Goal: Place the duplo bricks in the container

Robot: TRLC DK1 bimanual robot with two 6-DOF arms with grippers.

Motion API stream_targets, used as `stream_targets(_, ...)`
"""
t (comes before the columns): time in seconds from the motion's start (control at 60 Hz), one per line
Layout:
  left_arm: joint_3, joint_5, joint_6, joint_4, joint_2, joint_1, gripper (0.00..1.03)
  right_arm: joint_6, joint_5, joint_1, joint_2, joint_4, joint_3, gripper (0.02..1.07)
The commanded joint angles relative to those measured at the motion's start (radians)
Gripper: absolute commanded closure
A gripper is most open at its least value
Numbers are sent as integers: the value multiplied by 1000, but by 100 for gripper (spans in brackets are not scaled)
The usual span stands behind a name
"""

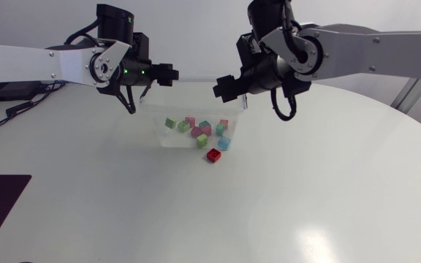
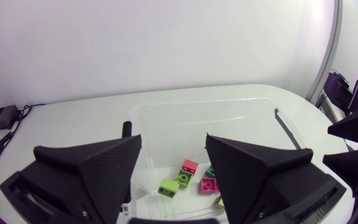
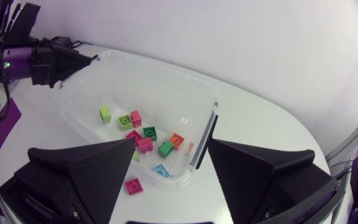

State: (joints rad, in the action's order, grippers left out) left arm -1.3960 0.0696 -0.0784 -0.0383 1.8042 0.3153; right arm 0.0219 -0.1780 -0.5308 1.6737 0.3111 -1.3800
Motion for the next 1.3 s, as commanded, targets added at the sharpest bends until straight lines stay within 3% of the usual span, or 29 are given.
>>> stream_targets(0.0, -23, 10, 5, 11, 21, 5, 15, -4, -9, -28, -32, -7, 79, 20)
stream_targets(0.283, 77, 27, 5, 11, -117, 15, 12, 9, -28, -117, -60, -135, 303, 20)
stream_targets(0.533, 170, 29, 5, 9, -235, 8, 12, 36, -31, -121, 0, -262, 401, 20)
stream_targets(0.667, 221, 29, 5, 18, -266, 5, 12, 36, -78, -147, 67, -348, 440, 20)
stream_targets(0.967, 273, 29, 9, 23, -299, -1, 11, 30, -35, -161, 170, -330, 403, 20)
stream_targets(1.283, 282, 29, 8, 21, -315, -1, 11, 41, 21, -126, 265, -208, 276, 20)
